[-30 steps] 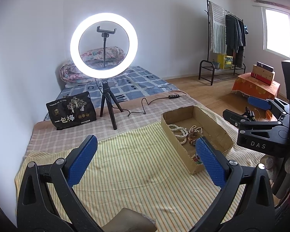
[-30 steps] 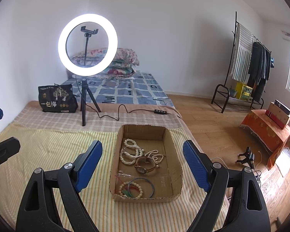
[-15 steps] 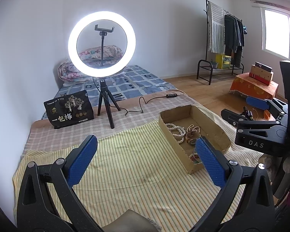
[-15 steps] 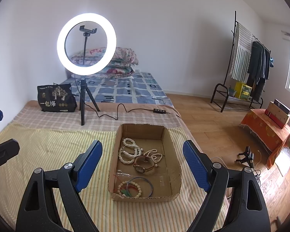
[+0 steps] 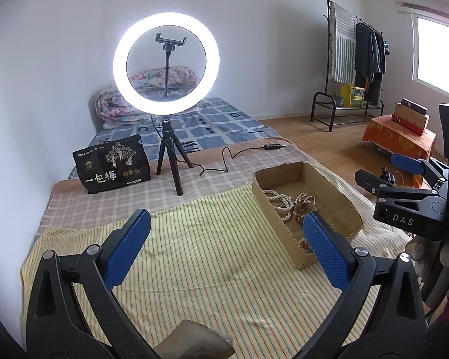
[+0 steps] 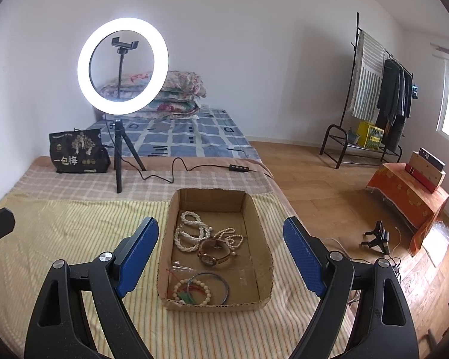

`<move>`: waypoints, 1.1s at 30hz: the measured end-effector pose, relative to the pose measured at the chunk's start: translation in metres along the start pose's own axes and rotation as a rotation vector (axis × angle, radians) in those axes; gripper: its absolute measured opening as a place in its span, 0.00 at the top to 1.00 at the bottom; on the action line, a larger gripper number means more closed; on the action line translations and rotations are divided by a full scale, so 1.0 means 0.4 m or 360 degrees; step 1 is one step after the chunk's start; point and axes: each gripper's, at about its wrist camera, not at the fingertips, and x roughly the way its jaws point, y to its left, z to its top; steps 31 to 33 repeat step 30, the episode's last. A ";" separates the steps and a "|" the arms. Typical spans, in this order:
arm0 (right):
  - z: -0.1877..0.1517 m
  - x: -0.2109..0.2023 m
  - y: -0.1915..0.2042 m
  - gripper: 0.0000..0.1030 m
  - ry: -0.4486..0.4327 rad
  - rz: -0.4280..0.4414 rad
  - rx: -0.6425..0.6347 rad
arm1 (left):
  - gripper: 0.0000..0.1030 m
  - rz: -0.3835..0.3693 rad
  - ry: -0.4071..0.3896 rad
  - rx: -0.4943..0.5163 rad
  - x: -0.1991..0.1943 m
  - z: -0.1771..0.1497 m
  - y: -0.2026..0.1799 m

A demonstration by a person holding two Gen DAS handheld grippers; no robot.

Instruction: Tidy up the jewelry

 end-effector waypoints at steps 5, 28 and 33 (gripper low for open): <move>-0.003 0.010 -0.006 0.17 0.0019 -0.0012 0.0012 | 0.00 0.0008 -0.0003 -0.0007 -0.004 -0.005 0.003; -0.007 0.015 0.001 0.17 0.0027 -0.0015 -0.0035 | 0.00 0.0002 -0.0011 0.0006 -0.011 -0.004 -0.002; -0.007 0.014 0.001 0.17 0.0028 -0.0016 -0.0037 | 0.00 0.0005 -0.0010 0.0002 -0.009 -0.004 -0.001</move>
